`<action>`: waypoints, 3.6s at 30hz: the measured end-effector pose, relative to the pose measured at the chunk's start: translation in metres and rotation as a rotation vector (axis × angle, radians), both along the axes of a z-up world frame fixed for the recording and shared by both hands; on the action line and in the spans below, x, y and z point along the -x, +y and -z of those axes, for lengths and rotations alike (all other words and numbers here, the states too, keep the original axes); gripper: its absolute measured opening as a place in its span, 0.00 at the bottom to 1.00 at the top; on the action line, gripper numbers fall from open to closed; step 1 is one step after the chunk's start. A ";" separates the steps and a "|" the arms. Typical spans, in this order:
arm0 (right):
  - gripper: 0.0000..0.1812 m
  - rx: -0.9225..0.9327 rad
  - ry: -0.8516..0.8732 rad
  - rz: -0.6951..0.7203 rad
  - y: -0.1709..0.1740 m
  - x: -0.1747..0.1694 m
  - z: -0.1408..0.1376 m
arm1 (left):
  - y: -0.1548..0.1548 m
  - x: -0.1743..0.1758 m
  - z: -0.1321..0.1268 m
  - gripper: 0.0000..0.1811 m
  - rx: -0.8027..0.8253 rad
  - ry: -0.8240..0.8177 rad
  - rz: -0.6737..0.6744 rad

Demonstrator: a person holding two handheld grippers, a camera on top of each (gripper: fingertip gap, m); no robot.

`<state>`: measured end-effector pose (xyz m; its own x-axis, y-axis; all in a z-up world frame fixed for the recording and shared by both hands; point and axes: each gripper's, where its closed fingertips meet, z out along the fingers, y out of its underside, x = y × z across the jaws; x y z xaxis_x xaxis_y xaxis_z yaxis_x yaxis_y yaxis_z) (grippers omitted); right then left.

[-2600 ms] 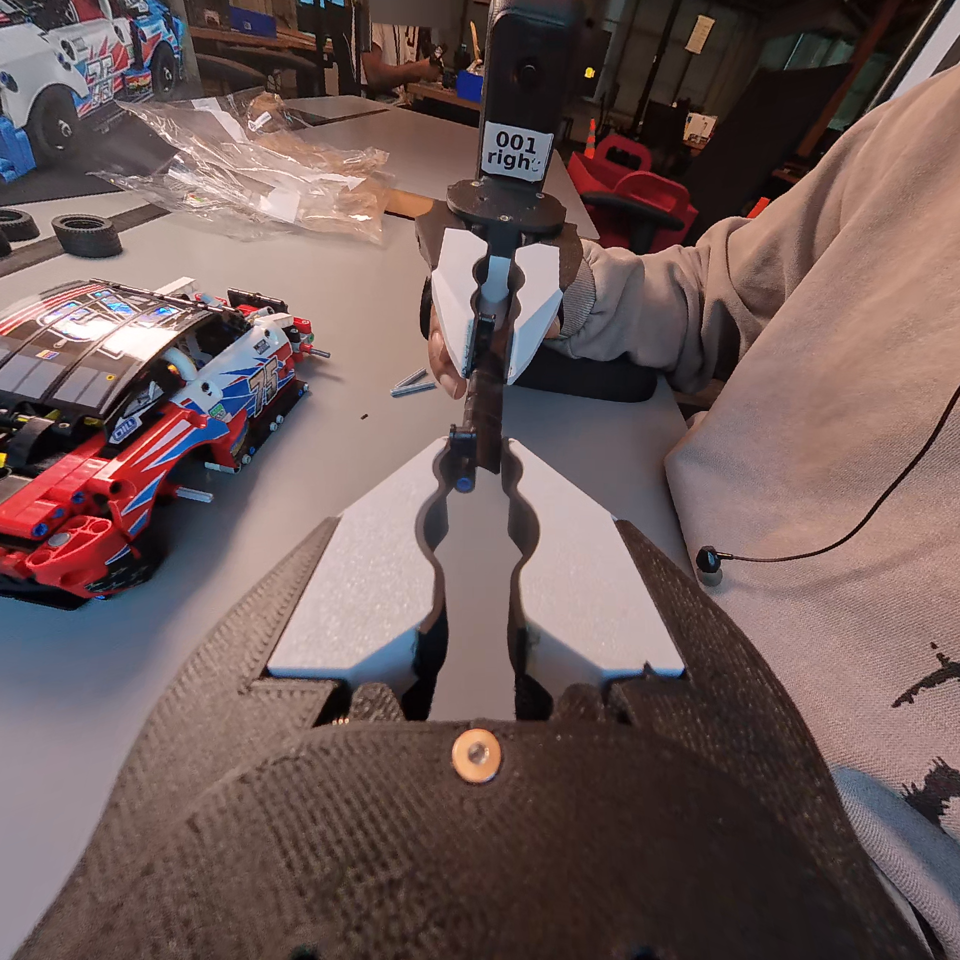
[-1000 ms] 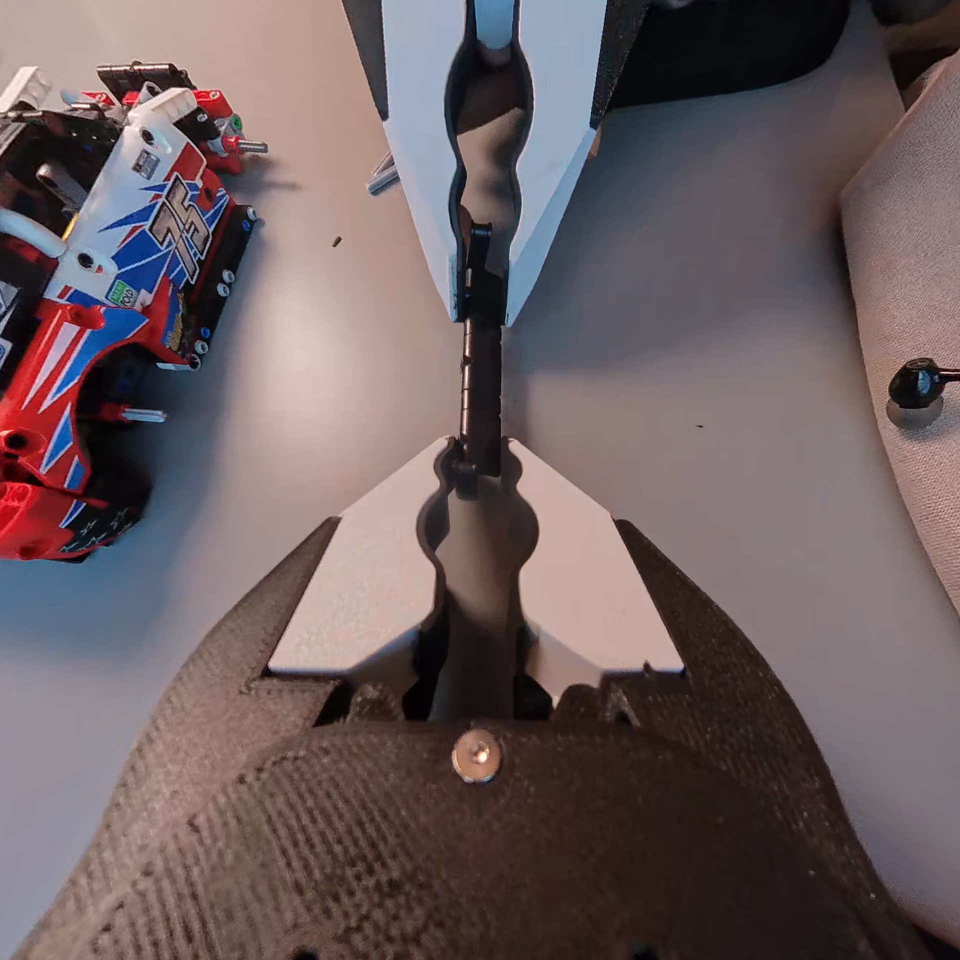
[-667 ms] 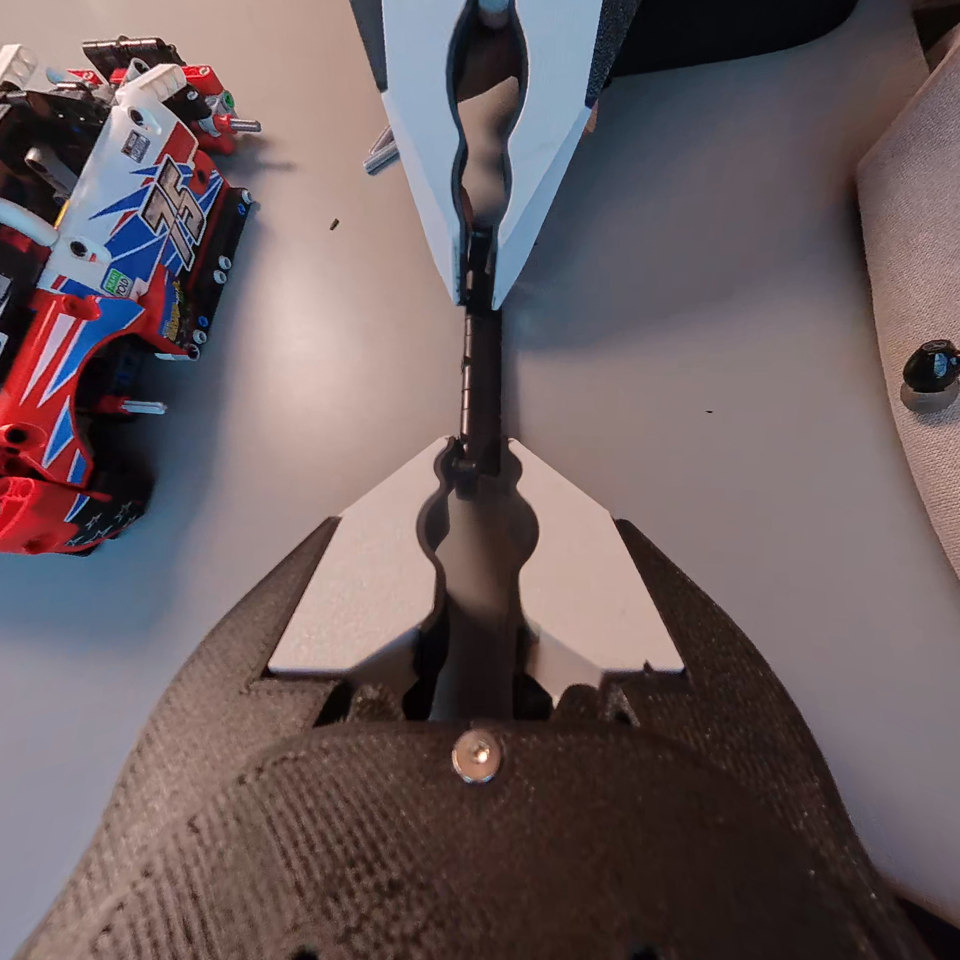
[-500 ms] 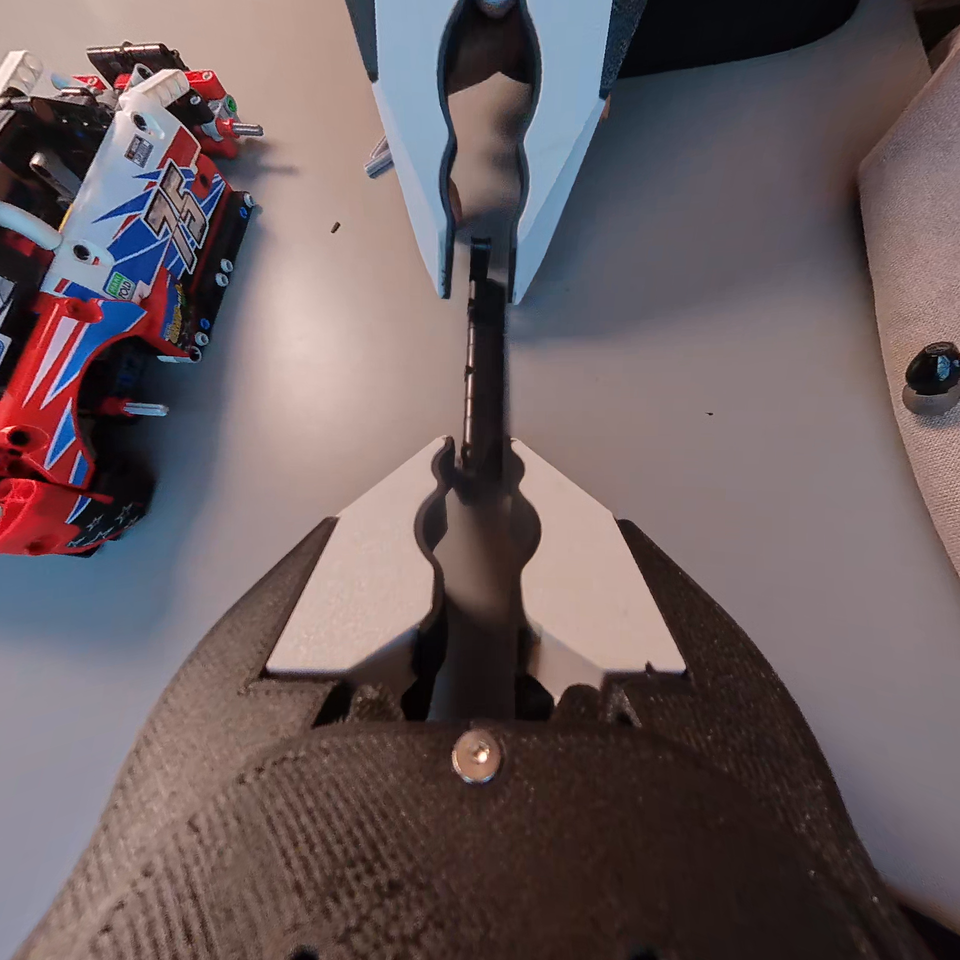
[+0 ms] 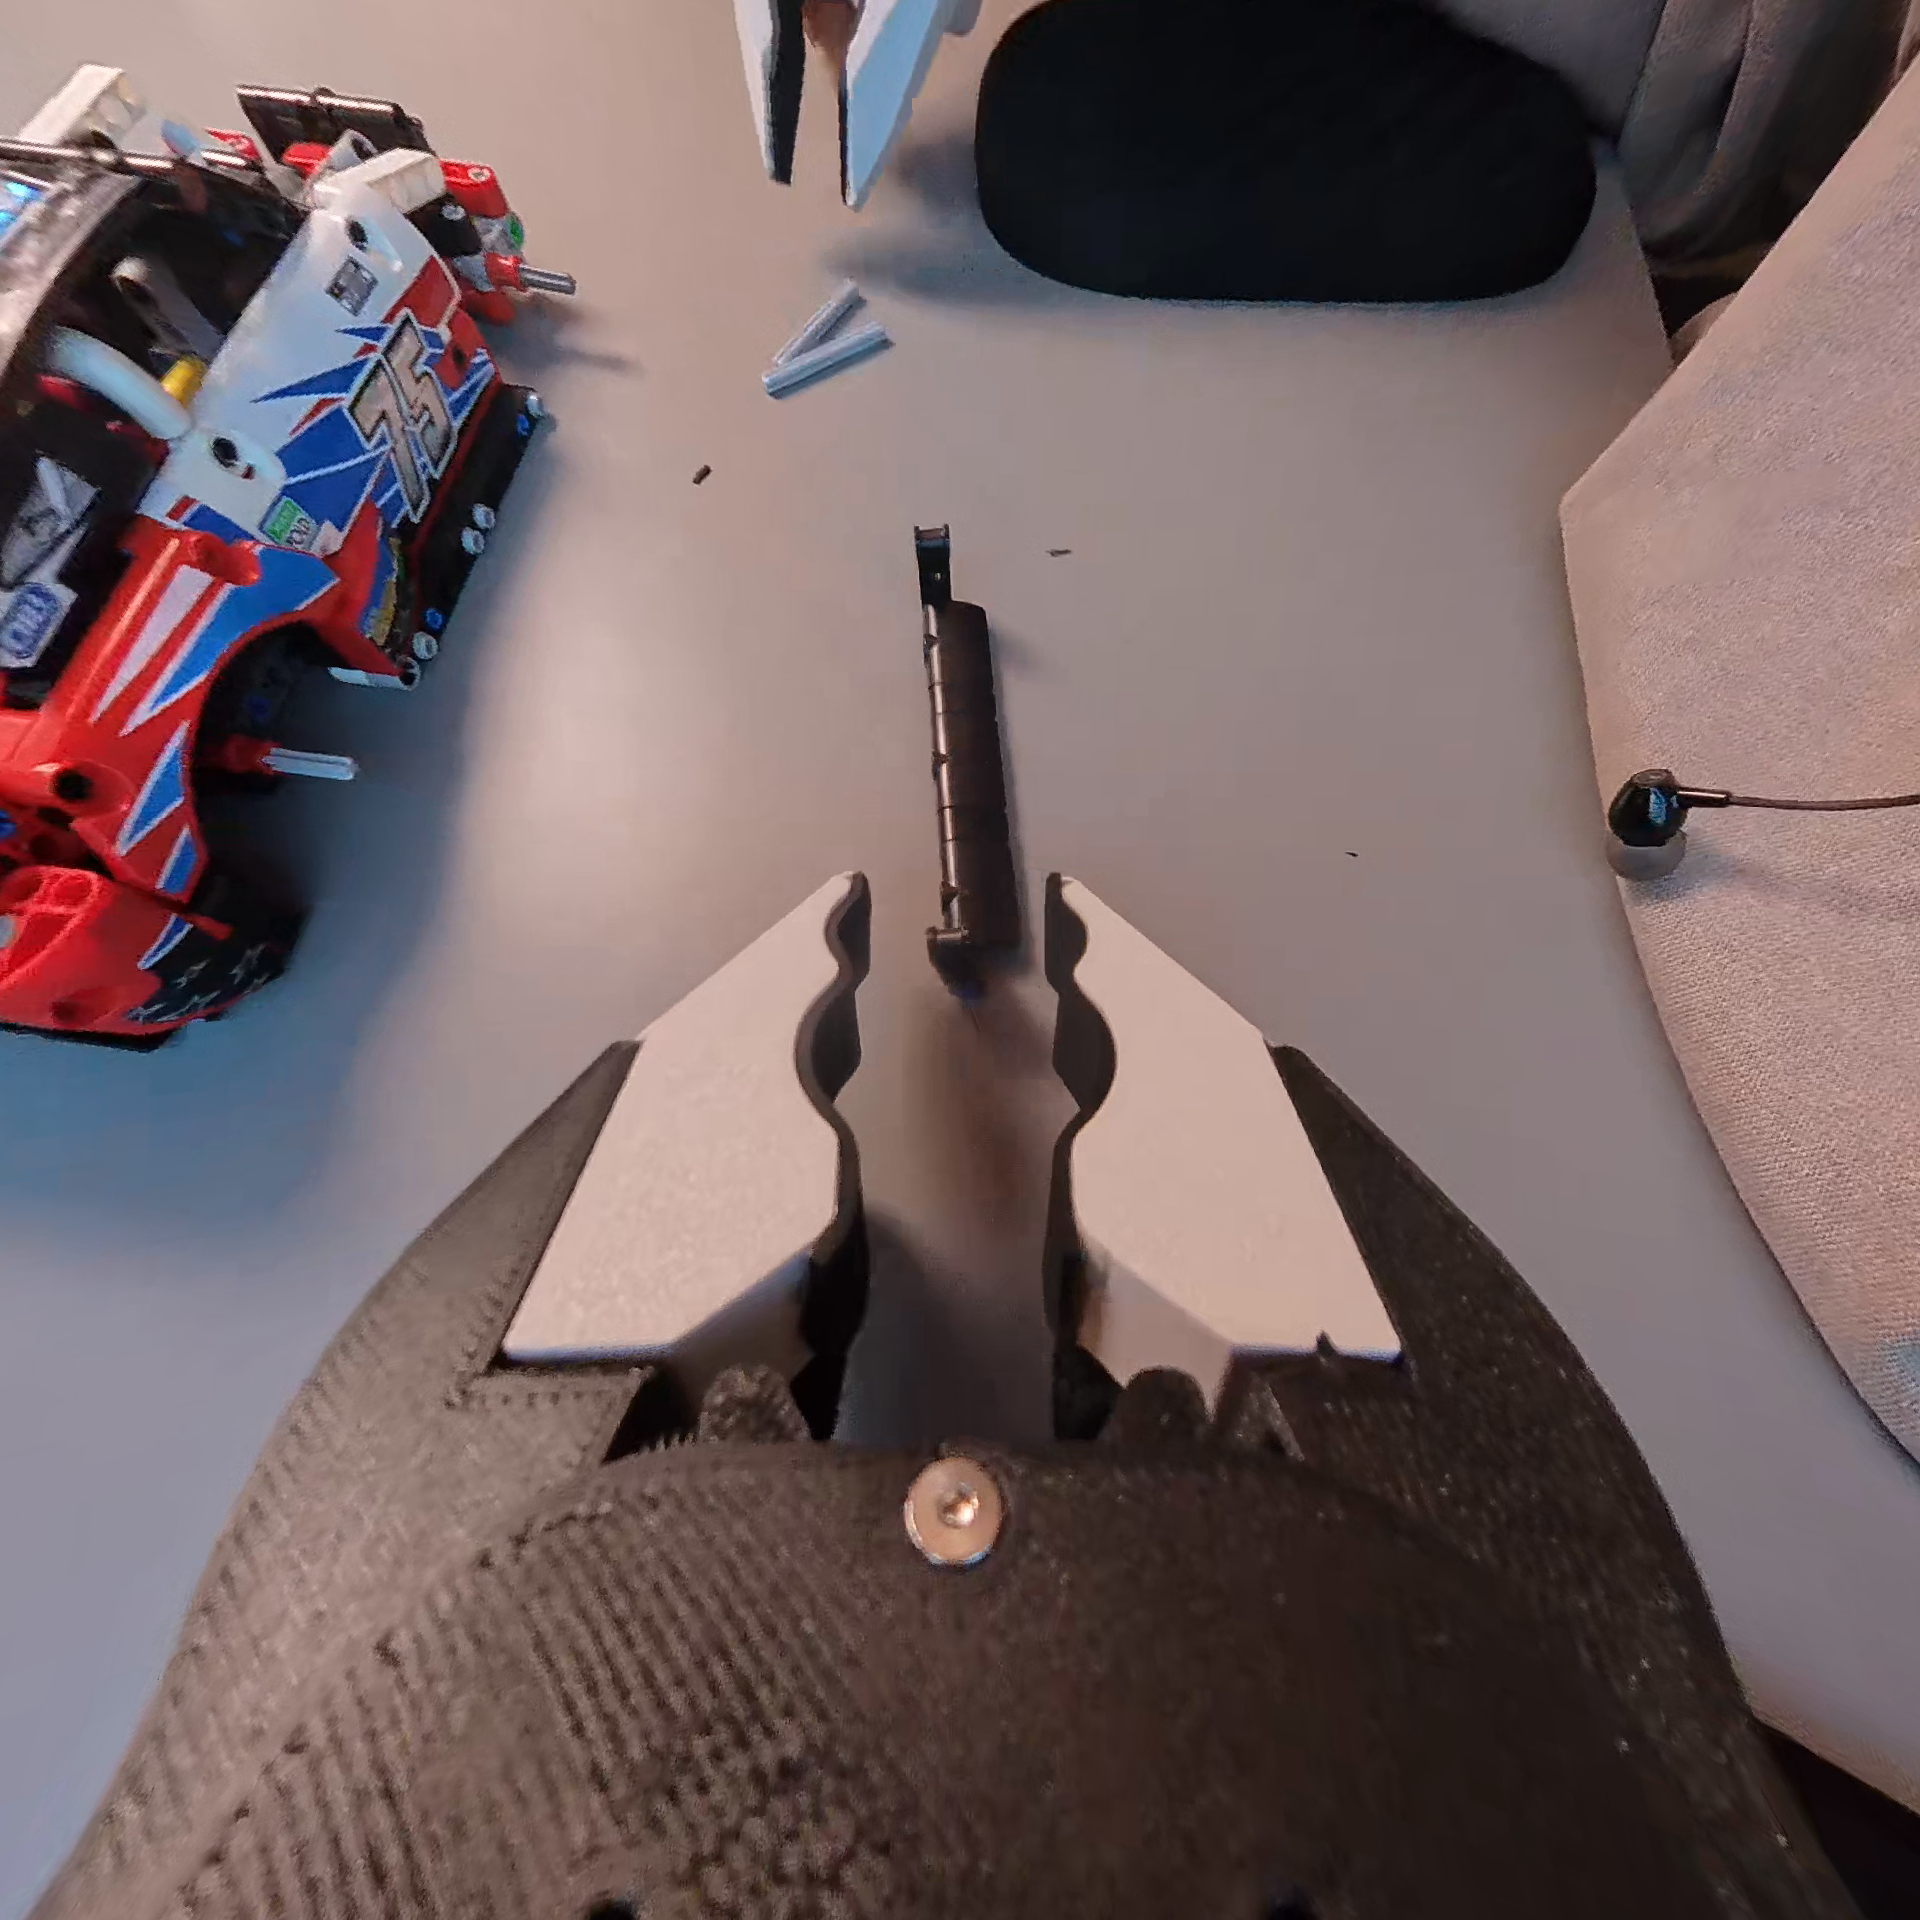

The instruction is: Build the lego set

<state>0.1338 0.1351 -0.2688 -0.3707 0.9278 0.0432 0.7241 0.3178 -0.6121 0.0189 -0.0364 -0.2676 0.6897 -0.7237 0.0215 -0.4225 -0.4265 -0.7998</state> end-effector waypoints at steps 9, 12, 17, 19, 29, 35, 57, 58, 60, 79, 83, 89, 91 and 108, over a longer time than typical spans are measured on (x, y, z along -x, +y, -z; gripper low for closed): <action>0.02 -0.069 -0.056 -0.086 -0.024 0.016 0.017 | 0.013 0.016 0.013 0.12 -0.043 0.150 -0.045; 0.01 -0.082 -0.055 -0.084 -0.024 0.016 0.017 | 0.023 0.036 0.000 0.14 -0.103 0.113 -0.146; 0.01 -0.157 0.048 -0.031 -0.009 0.023 -0.003 | 0.025 0.044 -0.021 0.12 -0.160 0.075 -0.215; 0.01 -0.101 0.146 -0.079 -0.026 0.030 -0.021 | 0.014 0.029 -0.017 0.04 -0.125 0.105 -0.126; 0.01 -0.049 0.120 -0.341 -0.113 0.048 0.002 | 0.013 -0.002 0.015 0.08 -0.046 0.233 -0.005; 0.01 -0.010 0.147 -0.416 -0.137 0.045 0.000 | 0.024 0.010 0.002 0.10 -0.113 0.205 -0.087; 0.01 0.059 0.375 -0.398 -0.153 0.057 -0.040 | 0.014 -0.059 -0.044 0.01 -0.265 -0.041 0.031; 0.01 0.066 0.391 -0.396 -0.153 0.057 -0.042 | 0.015 -0.058 -0.047 0.01 -0.259 -0.072 0.024; 0.01 0.090 0.441 -0.391 -0.153 0.059 -0.050 | 0.015 -0.057 -0.055 0.01 -0.232 -0.192 0.001; 0.01 0.115 0.736 -0.390 -0.159 0.063 -0.094 | 0.013 -0.056 -0.094 0.01 0.033 -0.854 -0.011; 0.01 0.163 0.695 -0.369 -0.157 0.064 -0.090 | 0.014 -0.054 -0.090 0.04 0.024 -0.808 -0.017; 0.01 0.275 0.467 -0.335 -0.149 0.063 -0.057 | 0.002 -0.045 -0.034 0.13 -0.015 -0.261 0.021; 0.01 0.293 0.414 -0.331 -0.149 0.062 -0.047 | -0.001 -0.045 -0.014 0.12 -0.017 -0.114 0.028; 0.01 0.342 0.406 -0.319 -0.155 0.060 -0.053 | 0.016 -0.048 -0.042 0.03 -0.241 -0.148 -0.008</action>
